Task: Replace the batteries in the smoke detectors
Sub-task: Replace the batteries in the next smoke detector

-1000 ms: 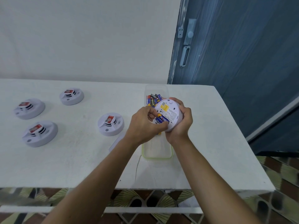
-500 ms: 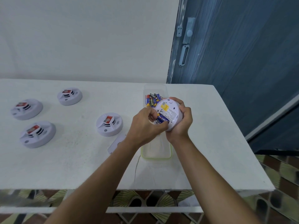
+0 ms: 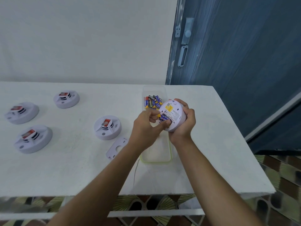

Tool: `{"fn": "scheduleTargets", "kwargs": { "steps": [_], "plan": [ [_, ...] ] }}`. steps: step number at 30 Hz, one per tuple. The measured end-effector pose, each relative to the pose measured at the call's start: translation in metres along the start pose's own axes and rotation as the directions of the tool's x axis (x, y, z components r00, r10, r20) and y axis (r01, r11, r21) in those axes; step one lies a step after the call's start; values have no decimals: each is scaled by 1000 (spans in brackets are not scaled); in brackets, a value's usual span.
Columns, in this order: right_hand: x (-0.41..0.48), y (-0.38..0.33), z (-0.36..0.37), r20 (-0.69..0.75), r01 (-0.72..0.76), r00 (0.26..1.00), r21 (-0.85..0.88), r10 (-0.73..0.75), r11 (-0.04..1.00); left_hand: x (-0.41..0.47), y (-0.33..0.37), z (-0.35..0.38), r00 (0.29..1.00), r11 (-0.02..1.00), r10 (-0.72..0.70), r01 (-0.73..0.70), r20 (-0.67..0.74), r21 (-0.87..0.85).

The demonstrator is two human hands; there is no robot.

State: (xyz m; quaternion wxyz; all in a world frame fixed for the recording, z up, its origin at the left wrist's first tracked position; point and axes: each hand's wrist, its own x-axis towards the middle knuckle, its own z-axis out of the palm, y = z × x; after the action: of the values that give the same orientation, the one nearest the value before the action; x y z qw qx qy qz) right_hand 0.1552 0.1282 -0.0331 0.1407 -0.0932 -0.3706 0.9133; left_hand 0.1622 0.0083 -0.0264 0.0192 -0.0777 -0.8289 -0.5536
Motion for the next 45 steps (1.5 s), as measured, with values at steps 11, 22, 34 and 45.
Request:
{"fn": "scheduleTargets", "kwargs": {
  "steps": [11,22,34,45],
  "plan": [
    [10,-6,-17,-105,28,994,13,-26,1000,-2,-17,-16,975,936,62,-131,214,327],
    [5,-7,-20,-79,25,997,14,-23,1000,-4,-35,-11,962,864,238,-271,131,423],
    [-2,-5,-5,39,19,999,-26,-18,999,-4,9,-8,984,963,129,-154,126,219],
    [-3,-3,-4,33,-68,997,-43,70,997,-1,10,-4,938,774,291,-346,188,529]
  ]
}}
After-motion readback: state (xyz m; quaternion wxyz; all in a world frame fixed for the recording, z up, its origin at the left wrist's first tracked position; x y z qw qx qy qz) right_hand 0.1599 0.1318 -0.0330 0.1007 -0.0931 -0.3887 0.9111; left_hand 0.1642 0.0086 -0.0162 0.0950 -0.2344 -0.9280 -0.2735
